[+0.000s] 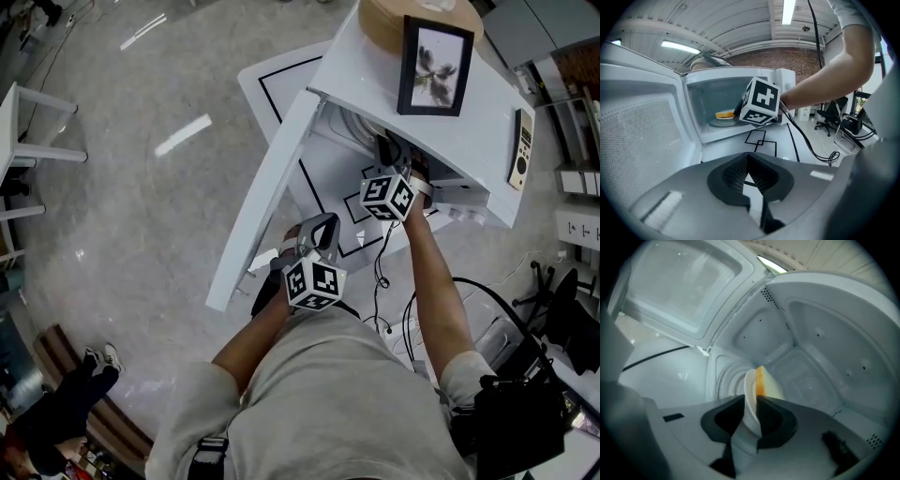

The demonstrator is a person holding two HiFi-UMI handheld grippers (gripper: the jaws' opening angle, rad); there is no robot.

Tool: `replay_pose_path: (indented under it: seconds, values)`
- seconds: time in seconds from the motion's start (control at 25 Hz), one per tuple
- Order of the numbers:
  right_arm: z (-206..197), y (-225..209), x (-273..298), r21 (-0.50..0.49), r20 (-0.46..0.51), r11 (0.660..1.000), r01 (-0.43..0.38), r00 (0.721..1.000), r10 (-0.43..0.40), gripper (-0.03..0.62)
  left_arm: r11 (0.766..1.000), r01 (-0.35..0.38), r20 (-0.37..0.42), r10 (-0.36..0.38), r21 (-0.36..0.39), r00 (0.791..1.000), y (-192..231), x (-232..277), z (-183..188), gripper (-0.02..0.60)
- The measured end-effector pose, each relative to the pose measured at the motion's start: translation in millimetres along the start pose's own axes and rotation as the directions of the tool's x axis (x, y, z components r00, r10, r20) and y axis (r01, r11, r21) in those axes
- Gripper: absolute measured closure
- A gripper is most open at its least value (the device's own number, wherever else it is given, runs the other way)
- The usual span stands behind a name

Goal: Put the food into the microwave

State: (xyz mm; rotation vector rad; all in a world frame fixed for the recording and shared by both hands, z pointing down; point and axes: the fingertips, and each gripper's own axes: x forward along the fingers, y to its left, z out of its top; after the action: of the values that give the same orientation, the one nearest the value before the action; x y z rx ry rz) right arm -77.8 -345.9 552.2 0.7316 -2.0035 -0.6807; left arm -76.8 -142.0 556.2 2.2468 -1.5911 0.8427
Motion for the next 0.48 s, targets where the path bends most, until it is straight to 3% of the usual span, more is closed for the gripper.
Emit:
replay_pose_path:
  seconds: [0.2, 0.48]
  values:
    - [7.8, -3.6, -4.7, 0.222, 0.084, 0.969, -0.104, 0.993, 0.087, 0.459, 1.000, -0.001, -0.006, 0.001, -0.006, 1.000, -2.2, -2.0, -0.2, 0.574]
    - [15.9, -13.8, -29.5, 0.369, 0.174, 0.922, -0.116, 0.983, 0.054, 0.459, 1.000, -0.013, -0.002, 0.013, -0.008, 1.000, -3.4, -5.0, 2.5, 0.574]
